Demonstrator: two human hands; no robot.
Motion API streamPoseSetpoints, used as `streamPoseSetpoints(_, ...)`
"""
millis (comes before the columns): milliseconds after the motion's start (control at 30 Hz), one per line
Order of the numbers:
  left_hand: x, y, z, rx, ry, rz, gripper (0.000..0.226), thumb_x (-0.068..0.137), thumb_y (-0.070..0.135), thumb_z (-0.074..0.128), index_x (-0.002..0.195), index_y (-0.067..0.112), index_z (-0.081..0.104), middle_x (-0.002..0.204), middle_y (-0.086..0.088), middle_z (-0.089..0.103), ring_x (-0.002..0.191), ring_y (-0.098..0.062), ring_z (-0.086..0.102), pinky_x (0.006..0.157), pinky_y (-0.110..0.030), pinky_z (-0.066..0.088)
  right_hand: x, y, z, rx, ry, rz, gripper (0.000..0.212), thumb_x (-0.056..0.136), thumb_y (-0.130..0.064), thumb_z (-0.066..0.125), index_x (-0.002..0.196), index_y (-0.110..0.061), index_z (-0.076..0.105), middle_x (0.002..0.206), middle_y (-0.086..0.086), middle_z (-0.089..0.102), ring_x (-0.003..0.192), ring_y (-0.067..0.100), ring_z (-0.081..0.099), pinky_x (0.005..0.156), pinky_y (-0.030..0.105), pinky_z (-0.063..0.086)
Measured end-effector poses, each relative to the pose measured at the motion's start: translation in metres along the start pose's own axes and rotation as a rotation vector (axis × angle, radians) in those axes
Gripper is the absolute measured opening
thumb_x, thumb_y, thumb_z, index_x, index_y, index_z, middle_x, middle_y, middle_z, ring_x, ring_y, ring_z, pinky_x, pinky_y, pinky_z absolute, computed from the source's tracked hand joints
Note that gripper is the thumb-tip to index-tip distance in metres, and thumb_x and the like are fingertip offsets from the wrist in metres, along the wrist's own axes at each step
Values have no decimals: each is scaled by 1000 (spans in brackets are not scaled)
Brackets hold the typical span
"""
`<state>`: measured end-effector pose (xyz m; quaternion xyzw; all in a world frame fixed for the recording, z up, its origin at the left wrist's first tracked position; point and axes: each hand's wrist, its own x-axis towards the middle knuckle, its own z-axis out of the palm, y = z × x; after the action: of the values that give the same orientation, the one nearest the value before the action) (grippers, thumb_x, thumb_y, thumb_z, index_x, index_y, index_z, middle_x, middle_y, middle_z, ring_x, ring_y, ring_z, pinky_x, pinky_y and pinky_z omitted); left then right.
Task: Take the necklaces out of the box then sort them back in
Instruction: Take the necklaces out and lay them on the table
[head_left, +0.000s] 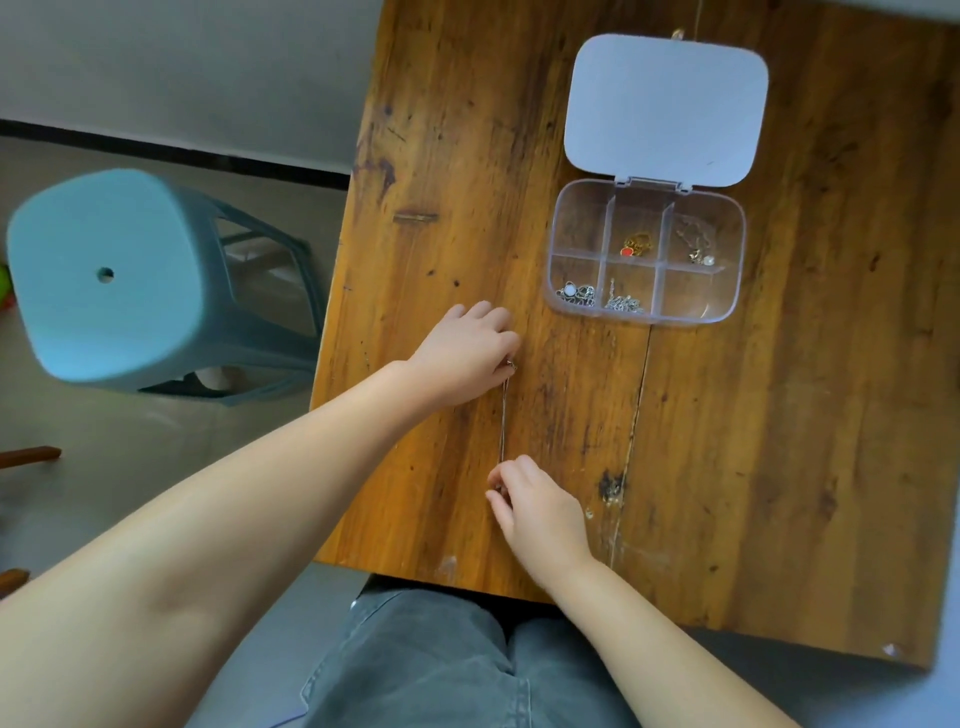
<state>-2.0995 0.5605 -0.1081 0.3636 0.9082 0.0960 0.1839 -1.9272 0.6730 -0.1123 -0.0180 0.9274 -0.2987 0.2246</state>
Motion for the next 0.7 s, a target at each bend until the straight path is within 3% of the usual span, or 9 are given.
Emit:
streamPoseSetpoints(200, 4, 8, -9, -157, 131, -73, 18, 88, 29, 59, 97, 14, 56, 99, -7, 56, 93, -24, 48, 76, -34, 39, -2, 10, -12, -17, -51, -80, 28, 96, -33, 50, 118, -19, 59, 106, -2, 69, 95, 14, 64, 79, 26, 52)
streamPoseSetpoints(333, 23, 24, -24, -295, 275, -162, 16, 88, 20, 56, 99, 9, 54, 95, -10, 57, 89, -28, 50, 73, -38, 43, 13, 6, -50, 82, -71, -48, 29, 96, -31, 49, 121, -18, 58, 98, 0, 71, 87, 15, 65, 76, 31, 54)
streamPoseSetpoints(500, 37, 34, -27, -245, 256, -159, 29, 86, 22, 62, 111, 6, 59, 99, -17, 54, 93, -34, 49, 74, -45, 46, 92, 30, -146, 185, 451, 7, 24, 92, -4, 47, 107, -8, 65, 104, 11, 67, 96, 26, 62, 83, 31, 45)
streamPoseSetpoints(567, 38, 34, -28, -224, 258, -154, 22, 88, 20, 60, 105, 6, 63, 97, -16, 54, 91, -32, 49, 72, -46, 47, 129, 45, -177, 19, 385, 42, 33, 92, -1, 42, 117, -9, 61, 116, 12, 63, 104, 29, 60, 86, 36, 48)
streamPoseSetpoints(633, 40, 34, -29, -238, 284, -160, 16, 89, 16, 58, 98, 5, 65, 92, -16, 54, 88, -32, 49, 68, -47, 47, 157, 56, -193, -283, 178, 79, 41, 91, 1, 43, 128, -12, 55, 129, 12, 56, 110, 32, 57, 85, 41, 50)
streamPoseSetpoints(700, 41, 35, -30, -247, 307, -167, 14, 89, 14, 58, 93, 4, 67, 89, -16, 55, 86, -33, 49, 65, -45, 47, 173, 60, -198, -497, 20, 42, 41, 89, 2, 46, 128, -10, 54, 127, 14, 53, 96, 32, 58, 69, 37, 52)
